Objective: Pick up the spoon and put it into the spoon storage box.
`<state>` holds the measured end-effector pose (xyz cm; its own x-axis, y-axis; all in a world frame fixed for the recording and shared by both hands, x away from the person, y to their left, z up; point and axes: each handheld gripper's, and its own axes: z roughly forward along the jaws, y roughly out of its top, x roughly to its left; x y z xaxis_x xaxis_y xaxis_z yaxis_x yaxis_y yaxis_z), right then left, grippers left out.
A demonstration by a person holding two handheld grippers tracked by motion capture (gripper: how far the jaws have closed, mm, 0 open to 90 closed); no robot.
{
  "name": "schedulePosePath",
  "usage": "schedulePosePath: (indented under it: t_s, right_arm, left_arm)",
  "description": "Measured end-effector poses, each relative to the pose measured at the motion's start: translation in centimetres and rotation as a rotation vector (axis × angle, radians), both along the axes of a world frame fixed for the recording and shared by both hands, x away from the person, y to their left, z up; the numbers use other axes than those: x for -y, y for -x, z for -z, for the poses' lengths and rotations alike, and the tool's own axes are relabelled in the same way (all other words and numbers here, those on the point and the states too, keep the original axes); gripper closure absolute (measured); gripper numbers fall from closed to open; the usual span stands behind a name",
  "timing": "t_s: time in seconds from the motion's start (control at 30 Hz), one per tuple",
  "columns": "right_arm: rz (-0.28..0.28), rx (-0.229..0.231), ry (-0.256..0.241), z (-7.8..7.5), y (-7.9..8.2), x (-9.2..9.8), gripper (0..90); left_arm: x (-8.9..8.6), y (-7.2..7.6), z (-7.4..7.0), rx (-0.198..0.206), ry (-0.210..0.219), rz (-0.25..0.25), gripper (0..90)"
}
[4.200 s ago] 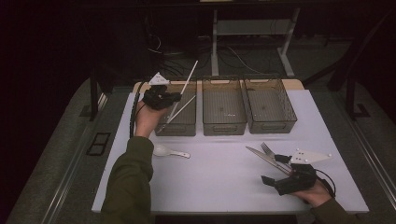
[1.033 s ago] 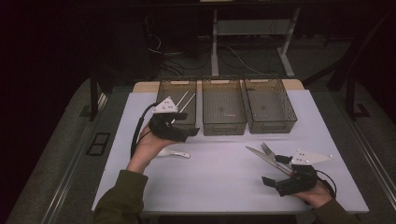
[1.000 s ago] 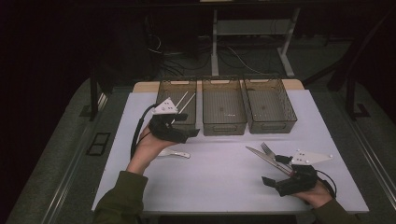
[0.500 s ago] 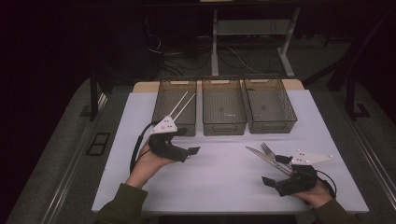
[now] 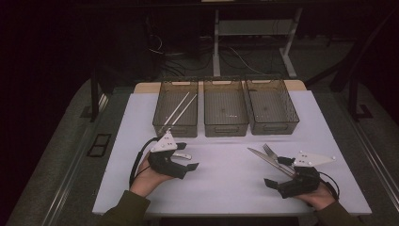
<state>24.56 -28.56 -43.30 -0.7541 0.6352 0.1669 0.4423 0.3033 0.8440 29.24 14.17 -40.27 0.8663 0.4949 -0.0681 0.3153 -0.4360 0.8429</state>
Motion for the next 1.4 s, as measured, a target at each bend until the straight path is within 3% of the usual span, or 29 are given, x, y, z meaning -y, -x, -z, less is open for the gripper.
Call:
schedulePosePath:
  t_s: [0.23, 0.5, 0.97, 1.4]
  right_arm:
    - [-0.001, 0.004, -0.002, -0.1, 0.1, 0.0, 1.1]
    - [-0.001, 0.004, -0.001, -0.1, 0.1, 0.0, 1.1]
    - [-0.001, 0.001, 0.004, 0.0, 0.1, -0.1, 1.1]
    - [0.000, 0.002, 0.004, 0.0, 0.1, 0.0, 1.1]
  left_arm:
    - [-1.3, 0.4, 1.2, -0.013, -0.012, -0.021, 14.8]
    - [-2.5, -0.5, 1.6, 0.013, -0.049, -0.076, 14.7]
    - [-5.2, -2.5, 1.8, 0.033, -0.046, -0.194, 14.7]
    - [-6.8, -4.2, 3.2, -0.019, -0.090, -0.267, 16.2]
